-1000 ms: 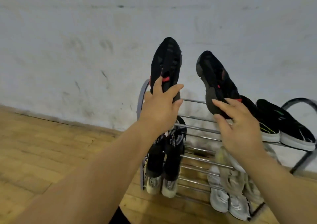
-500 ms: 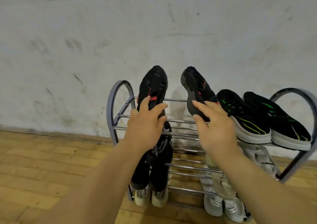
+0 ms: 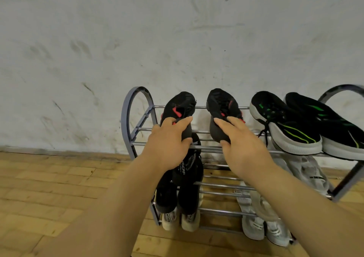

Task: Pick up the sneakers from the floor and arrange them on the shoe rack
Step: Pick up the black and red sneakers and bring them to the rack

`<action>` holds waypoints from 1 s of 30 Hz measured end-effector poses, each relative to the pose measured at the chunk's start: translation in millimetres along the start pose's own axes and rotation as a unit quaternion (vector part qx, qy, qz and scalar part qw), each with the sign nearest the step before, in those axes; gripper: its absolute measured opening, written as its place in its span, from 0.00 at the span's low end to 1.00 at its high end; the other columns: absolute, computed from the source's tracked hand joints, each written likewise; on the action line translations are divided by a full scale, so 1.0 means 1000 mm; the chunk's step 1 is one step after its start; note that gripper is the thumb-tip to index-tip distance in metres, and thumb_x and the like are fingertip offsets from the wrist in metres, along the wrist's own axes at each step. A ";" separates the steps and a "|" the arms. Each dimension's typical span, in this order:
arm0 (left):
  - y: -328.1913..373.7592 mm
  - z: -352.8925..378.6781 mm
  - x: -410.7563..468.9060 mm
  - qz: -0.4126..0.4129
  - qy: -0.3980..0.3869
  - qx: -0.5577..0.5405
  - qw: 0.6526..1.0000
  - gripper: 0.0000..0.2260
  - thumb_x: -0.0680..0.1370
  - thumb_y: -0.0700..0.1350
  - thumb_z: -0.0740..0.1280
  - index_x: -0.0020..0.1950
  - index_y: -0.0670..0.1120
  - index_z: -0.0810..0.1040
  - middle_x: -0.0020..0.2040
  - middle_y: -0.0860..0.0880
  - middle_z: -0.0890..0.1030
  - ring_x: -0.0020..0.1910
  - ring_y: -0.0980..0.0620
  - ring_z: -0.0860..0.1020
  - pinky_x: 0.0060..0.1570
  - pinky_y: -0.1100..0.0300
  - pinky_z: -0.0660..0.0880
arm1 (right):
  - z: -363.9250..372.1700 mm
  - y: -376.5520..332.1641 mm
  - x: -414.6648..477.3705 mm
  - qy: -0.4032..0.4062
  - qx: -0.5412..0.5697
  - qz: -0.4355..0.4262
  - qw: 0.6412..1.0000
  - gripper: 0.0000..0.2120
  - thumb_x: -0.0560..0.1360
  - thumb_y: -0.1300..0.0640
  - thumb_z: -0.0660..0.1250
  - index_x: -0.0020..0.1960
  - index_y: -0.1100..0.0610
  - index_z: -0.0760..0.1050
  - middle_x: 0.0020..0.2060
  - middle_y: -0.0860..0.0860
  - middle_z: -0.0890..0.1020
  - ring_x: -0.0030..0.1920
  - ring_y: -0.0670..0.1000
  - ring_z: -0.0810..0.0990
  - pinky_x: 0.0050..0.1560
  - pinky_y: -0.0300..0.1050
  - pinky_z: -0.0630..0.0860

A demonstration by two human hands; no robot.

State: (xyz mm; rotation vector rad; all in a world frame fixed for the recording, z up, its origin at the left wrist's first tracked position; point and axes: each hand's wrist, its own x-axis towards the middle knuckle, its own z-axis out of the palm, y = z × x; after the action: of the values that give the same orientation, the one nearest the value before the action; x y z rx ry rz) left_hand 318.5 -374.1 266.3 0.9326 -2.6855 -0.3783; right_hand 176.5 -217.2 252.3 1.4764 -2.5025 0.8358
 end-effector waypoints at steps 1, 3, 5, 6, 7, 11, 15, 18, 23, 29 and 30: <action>-0.001 0.000 -0.001 -0.004 0.003 0.000 1.000 0.28 0.83 0.55 0.62 0.81 0.65 0.56 0.76 0.48 0.65 0.71 0.37 0.65 0.71 0.42 0.68 | 0.001 -0.001 -0.001 0.003 0.002 0.005 1.000 0.29 0.81 0.57 0.65 0.79 0.45 0.63 0.80 0.52 0.60 0.71 0.60 0.72 0.67 0.54 0.75; -0.006 -0.002 -0.004 -0.015 0.009 0.004 1.000 0.27 0.83 0.54 0.62 0.81 0.65 0.57 0.76 0.48 0.65 0.71 0.37 0.65 0.70 0.42 0.68 | 0.001 -0.002 -0.001 0.005 0.000 0.028 1.000 0.30 0.81 0.53 0.66 0.80 0.43 0.59 0.82 0.53 0.51 0.71 0.60 0.73 0.65 0.54 0.76; -0.014 -0.006 -0.008 -0.031 0.014 0.013 0.999 0.27 0.83 0.54 0.62 0.81 0.64 0.56 0.77 0.48 0.64 0.71 0.37 0.65 0.71 0.42 0.68 | -0.001 -0.002 -0.001 0.012 0.010 0.056 0.998 0.33 0.80 0.49 0.67 0.81 0.41 0.55 0.82 0.52 0.45 0.74 0.61 0.70 0.66 0.54 0.74; -0.019 -0.008 -0.011 -0.041 0.020 0.021 0.999 0.27 0.83 0.55 0.62 0.81 0.64 0.57 0.77 0.47 0.64 0.71 0.37 0.65 0.71 0.42 0.68 | -0.002 -0.003 0.000 0.019 0.023 0.066 0.997 0.35 0.80 0.47 0.68 0.81 0.41 0.54 0.82 0.51 0.43 0.75 0.61 0.67 0.68 0.54 0.73; -0.024 -0.010 -0.013 -0.049 0.031 0.032 0.998 0.27 0.83 0.55 0.62 0.81 0.63 0.57 0.77 0.47 0.65 0.71 0.37 0.65 0.70 0.42 0.68 | -0.002 -0.002 0.001 0.024 0.037 0.075 0.996 0.37 0.79 0.46 0.68 0.81 0.41 0.53 0.81 0.50 0.43 0.76 0.62 0.65 0.70 0.55 0.71; -0.031 -0.014 -0.024 -0.057 0.092 0.128 0.986 0.27 0.82 0.58 0.62 0.81 0.61 0.59 0.77 0.43 0.64 0.73 0.36 0.63 0.71 0.41 0.65 | 0.002 0.000 0.008 -0.010 0.054 0.124 0.991 0.41 0.77 0.41 0.70 0.82 0.40 0.49 0.80 0.54 0.52 0.76 0.62 0.64 0.71 0.56 0.68; -0.035 -0.019 -0.030 -0.095 0.102 0.135 0.981 0.32 0.79 0.64 0.63 0.81 0.64 0.55 0.82 0.41 0.46 0.79 0.29 0.47 0.75 0.34 0.50 | 0.005 -0.003 0.014 0.001 0.074 0.135 0.988 0.41 0.75 0.42 0.72 0.82 0.44 0.55 0.72 0.54 0.69 0.70 0.58 0.70 0.67 0.52 0.71; -0.050 -0.021 -0.032 -0.094 0.072 0.044 0.992 0.31 0.81 0.64 0.60 0.80 0.67 0.50 0.82 0.45 0.35 0.79 0.27 0.45 0.77 0.33 0.50 | 0.012 -0.017 0.014 0.022 0.100 0.124 0.987 0.39 0.73 0.42 0.73 0.80 0.45 0.61 0.68 0.52 0.73 0.67 0.56 0.73 0.67 0.52 0.73; -0.059 -0.021 -0.037 -0.064 0.052 -0.030 0.996 0.27 0.84 0.58 0.57 0.81 0.68 0.50 0.81 0.53 0.29 0.80 0.33 0.40 0.76 0.36 0.54 | 0.041 -0.065 0.005 0.022 0.087 0.060 0.994 0.38 0.72 0.37 0.70 0.78 0.41 0.61 0.64 0.48 0.74 0.65 0.53 0.73 0.64 0.51 0.75; -0.058 -0.024 -0.041 -0.064 0.048 -0.029 0.996 0.25 0.85 0.57 0.57 0.81 0.67 0.53 0.81 0.52 0.30 0.80 0.34 0.41 0.75 0.37 0.57 | 0.048 -0.078 0.002 -0.006 0.099 0.039 0.994 0.37 0.76 0.38 0.63 0.81 0.39 0.54 0.71 0.50 0.69 0.69 0.55 0.70 0.66 0.53 0.73; -0.058 -0.024 -0.041 -0.061 0.050 -0.025 0.997 0.25 0.84 0.57 0.57 0.81 0.67 0.54 0.81 0.51 0.30 0.80 0.34 0.42 0.75 0.38 0.58 | 0.045 -0.074 0.002 -0.011 0.102 0.037 0.994 0.36 0.76 0.39 0.63 0.81 0.39 0.53 0.71 0.49 0.69 0.69 0.54 0.70 0.66 0.52 0.73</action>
State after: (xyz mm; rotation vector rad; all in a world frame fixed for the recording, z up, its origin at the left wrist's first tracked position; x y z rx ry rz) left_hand 390.3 -395.4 262.9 1.0755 -2.5241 -0.4111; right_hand 245.6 -269.7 244.5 1.4628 -2.5676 1.1248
